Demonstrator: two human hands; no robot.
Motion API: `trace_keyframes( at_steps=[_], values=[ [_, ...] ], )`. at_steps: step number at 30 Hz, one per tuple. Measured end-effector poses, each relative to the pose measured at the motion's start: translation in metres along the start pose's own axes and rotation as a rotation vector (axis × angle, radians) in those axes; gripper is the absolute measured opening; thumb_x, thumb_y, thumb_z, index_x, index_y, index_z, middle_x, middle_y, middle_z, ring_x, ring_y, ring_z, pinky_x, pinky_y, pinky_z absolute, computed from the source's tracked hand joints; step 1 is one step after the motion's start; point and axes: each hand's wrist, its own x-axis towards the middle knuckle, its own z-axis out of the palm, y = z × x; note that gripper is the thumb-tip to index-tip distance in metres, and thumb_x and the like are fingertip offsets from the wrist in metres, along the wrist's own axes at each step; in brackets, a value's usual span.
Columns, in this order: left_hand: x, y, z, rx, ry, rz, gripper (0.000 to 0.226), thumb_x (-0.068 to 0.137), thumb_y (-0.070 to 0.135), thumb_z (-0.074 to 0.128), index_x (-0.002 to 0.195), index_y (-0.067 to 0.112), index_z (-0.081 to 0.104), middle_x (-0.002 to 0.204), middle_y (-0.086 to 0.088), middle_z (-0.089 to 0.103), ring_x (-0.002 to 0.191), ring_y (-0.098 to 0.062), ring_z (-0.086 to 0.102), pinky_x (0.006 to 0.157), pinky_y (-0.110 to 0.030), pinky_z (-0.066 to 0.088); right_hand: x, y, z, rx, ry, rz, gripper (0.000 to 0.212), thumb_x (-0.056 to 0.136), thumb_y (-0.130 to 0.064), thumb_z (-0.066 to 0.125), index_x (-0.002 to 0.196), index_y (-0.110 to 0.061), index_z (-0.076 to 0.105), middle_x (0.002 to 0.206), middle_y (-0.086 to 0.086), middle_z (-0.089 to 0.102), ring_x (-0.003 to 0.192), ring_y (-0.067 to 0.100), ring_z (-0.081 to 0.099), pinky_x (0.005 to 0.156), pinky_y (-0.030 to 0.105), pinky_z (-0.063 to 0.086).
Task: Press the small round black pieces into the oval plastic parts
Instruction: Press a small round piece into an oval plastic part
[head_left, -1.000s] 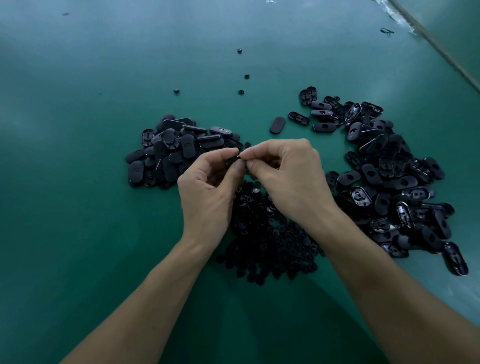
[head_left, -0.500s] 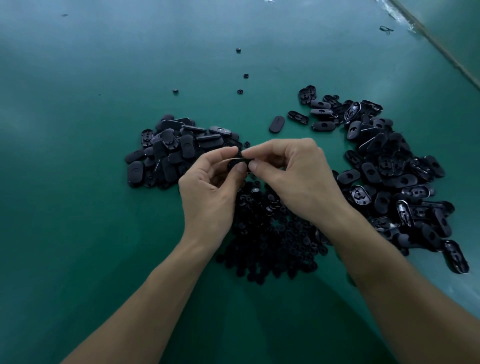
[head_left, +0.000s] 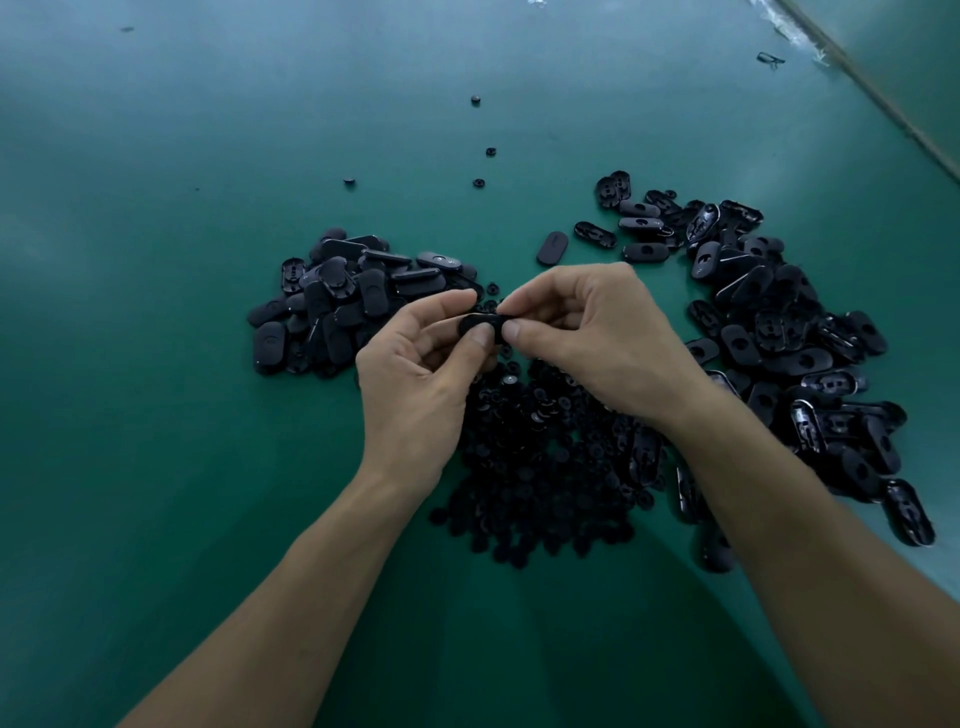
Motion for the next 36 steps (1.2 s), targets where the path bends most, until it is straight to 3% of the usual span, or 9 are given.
trace_keyframes(
  at_steps=[8, 13, 18, 23, 29, 36],
  values=[
    [0.000, 0.000, 0.000, -0.015, -0.005, 0.001, 0.023, 0.089, -0.004, 0.071, 0.098, 0.017, 0.072, 0.086, -0.001, 0.077, 0.081, -0.015, 0.073, 0.075, -0.021, 0.057, -0.001, -0.001, 0.006, -0.058, 0.050, -0.028, 0.010, 0.086, -0.012, 0.074, 0.089, -0.021, 0.074, 0.076, -0.008, 0.073, 0.071, 0.003, 0.069, 0.070, 0.019, 0.057],
    [0.000, -0.001, 0.001, -0.037, 0.023, -0.005, 0.022, 0.088, -0.001, 0.073, 0.101, 0.017, 0.072, 0.083, -0.004, 0.077, 0.076, -0.017, 0.073, 0.075, -0.025, 0.058, -0.010, 0.000, 0.009, -0.107, 0.159, -0.119, 0.015, 0.086, -0.012, 0.076, 0.097, -0.022, 0.076, 0.083, -0.013, 0.072, 0.077, -0.003, 0.068, 0.072, 0.009, 0.050],
    [0.001, -0.002, 0.000, -0.063, 0.063, 0.000, 0.019, 0.089, 0.000, 0.073, 0.099, 0.015, 0.071, 0.073, 0.005, 0.071, 0.071, -0.011, 0.071, 0.073, -0.022, 0.057, -0.016, 0.002, 0.027, -0.288, 0.282, -0.250, 0.014, 0.088, -0.015, 0.076, 0.102, -0.019, 0.079, 0.095, -0.005, 0.063, 0.082, -0.001, 0.056, 0.074, 0.004, 0.040],
    [0.001, -0.003, -0.001, -0.046, 0.057, 0.012, 0.020, 0.091, -0.001, 0.069, 0.099, 0.017, 0.072, 0.078, 0.004, 0.075, 0.075, -0.007, 0.071, 0.073, -0.018, 0.055, -0.014, -0.001, 0.032, -0.218, 0.321, -0.216, 0.011, 0.085, -0.009, 0.078, 0.094, -0.015, 0.077, 0.091, -0.006, 0.062, 0.078, -0.008, 0.056, 0.073, 0.002, 0.041],
    [0.000, -0.003, 0.000, -0.033, 0.037, 0.029, 0.022, 0.091, 0.001, 0.068, 0.103, 0.019, 0.071, 0.084, 0.006, 0.077, 0.080, -0.004, 0.072, 0.076, -0.017, 0.056, -0.013, -0.009, 0.029, -0.083, 0.275, -0.109, 0.011, 0.088, -0.009, 0.072, 0.089, -0.021, 0.073, 0.077, -0.017, 0.069, 0.073, -0.006, 0.065, 0.068, 0.006, 0.047],
    [0.000, -0.005, -0.001, -0.038, 0.048, 0.014, 0.018, 0.093, 0.001, 0.067, 0.106, 0.013, 0.072, 0.091, -0.005, 0.077, 0.087, -0.021, 0.075, 0.080, -0.024, 0.058, -0.009, -0.004, 0.018, 0.033, 0.239, 0.043, 0.011, 0.091, -0.013, 0.071, 0.089, -0.024, 0.072, 0.079, -0.008, 0.071, 0.075, 0.005, 0.067, 0.072, 0.024, 0.056]
  ],
)
